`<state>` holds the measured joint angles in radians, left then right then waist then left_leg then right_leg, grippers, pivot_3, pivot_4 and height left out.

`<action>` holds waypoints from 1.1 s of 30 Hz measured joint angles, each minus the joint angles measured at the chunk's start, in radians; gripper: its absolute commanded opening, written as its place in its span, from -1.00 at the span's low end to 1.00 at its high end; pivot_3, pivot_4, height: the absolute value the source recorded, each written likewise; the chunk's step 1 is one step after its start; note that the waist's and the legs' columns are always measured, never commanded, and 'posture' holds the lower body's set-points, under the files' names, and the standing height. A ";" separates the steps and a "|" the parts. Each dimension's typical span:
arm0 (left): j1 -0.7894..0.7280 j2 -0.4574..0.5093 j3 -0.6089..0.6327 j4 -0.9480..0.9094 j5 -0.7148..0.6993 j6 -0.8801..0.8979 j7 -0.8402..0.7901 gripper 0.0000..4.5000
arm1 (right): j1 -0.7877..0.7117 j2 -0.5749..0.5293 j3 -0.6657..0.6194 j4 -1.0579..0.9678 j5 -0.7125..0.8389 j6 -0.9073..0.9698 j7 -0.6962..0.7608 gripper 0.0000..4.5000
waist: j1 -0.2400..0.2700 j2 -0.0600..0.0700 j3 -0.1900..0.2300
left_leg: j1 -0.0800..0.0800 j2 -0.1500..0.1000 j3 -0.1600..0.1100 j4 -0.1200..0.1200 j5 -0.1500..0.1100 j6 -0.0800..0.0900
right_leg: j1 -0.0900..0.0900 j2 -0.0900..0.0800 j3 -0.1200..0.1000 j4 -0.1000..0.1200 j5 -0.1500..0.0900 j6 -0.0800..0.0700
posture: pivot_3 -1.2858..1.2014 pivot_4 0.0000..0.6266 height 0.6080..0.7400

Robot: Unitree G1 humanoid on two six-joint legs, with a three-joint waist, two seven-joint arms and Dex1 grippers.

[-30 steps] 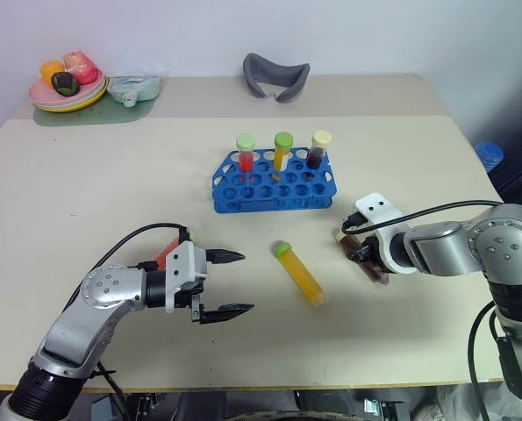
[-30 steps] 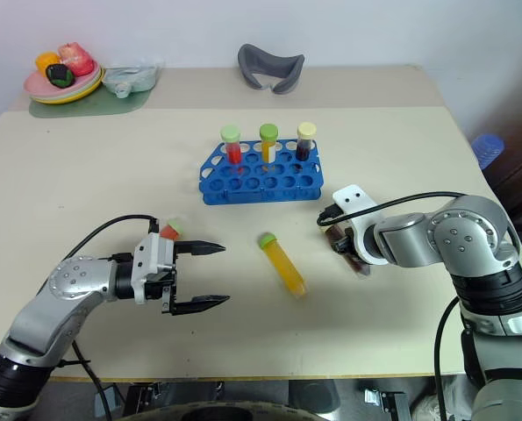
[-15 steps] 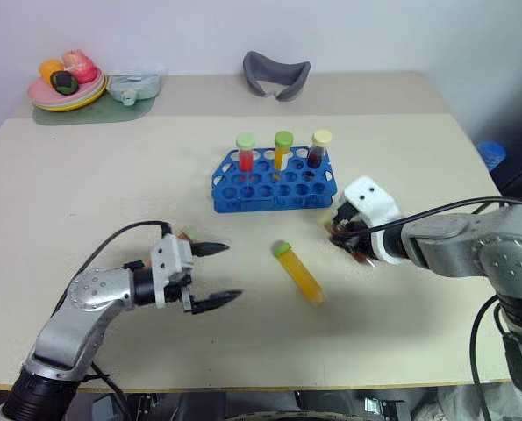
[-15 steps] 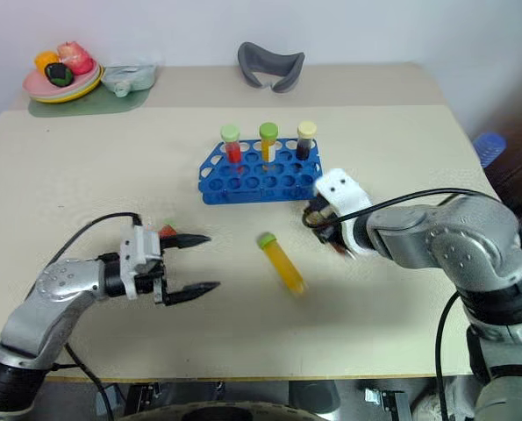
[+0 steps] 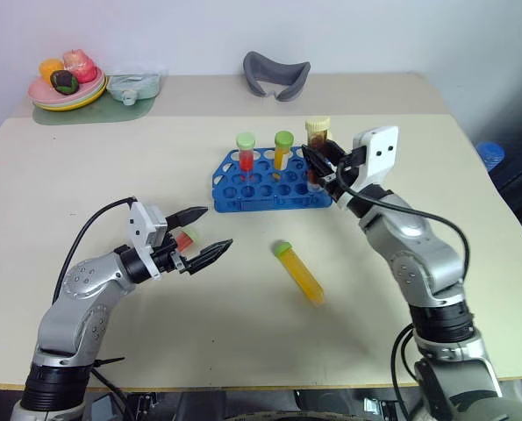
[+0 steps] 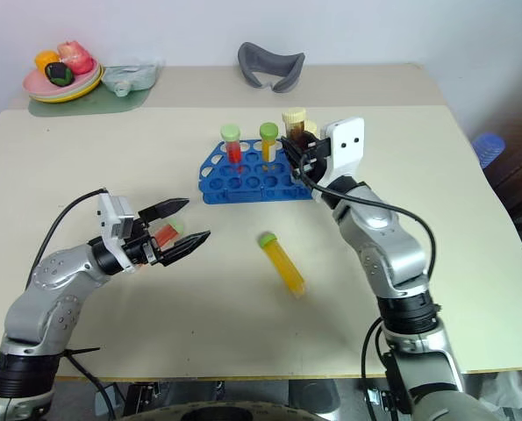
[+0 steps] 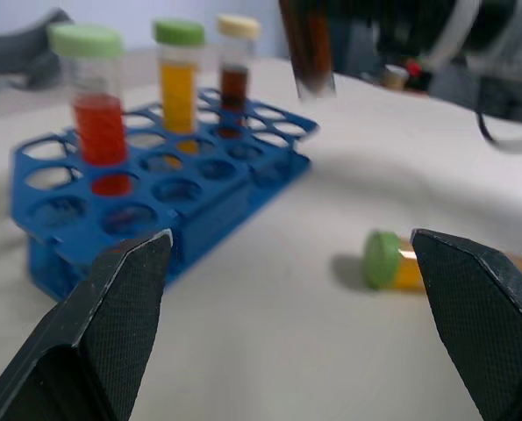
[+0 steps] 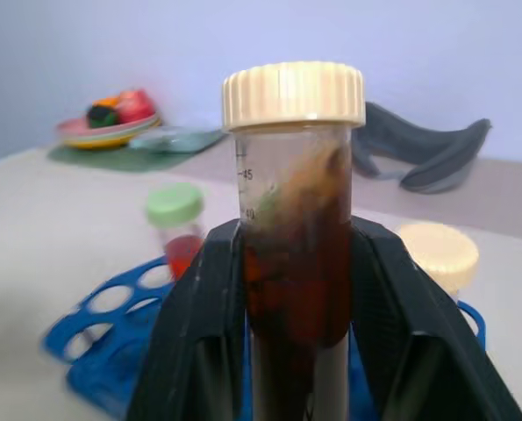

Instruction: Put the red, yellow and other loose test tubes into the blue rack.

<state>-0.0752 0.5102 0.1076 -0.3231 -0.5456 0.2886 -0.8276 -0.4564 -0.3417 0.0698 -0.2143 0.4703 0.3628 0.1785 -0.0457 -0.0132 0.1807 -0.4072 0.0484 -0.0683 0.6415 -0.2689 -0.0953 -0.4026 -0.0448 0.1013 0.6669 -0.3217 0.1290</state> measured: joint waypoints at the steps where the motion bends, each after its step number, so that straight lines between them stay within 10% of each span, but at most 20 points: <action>1: -0.001 -0.017 0.000 -0.001 0.003 -0.009 0.012 1.00 | 0.001 0.019 -0.002 0.019 -0.021 -0.032 0.005 -0.38 | 0.000 0.000 0.000 | 0.000 0.000 0.000 0.000 0.000 0.000 | 0.000 0.000 0.000 0.000 0.000 0.000 | 0.03 -0.52 1.00; 33: -0.019 -0.016 -0.080 -0.112 -0.034 0.075 0.065 1.00 | 0.022 0.213 -0.067 0.362 -0.283 -0.468 0.031 -0.38 | -0.023 0.001 0.000 | 0.001 0.000 0.000 0.001 0.000 0.000 | 0.001 0.000 0.000 0.003 0.000 0.000 | 0.03 -0.52 1.00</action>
<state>-0.0943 0.4939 0.0274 -0.4349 -0.5792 0.3631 -0.7631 -0.4339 -0.1284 0.0023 0.1475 0.1874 -0.1056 0.2093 -0.0689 -0.0123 0.1805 -0.4061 0.0484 -0.0684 0.6427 -0.2688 -0.0955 -0.4018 -0.0446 0.1014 0.6698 -0.3217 0.1290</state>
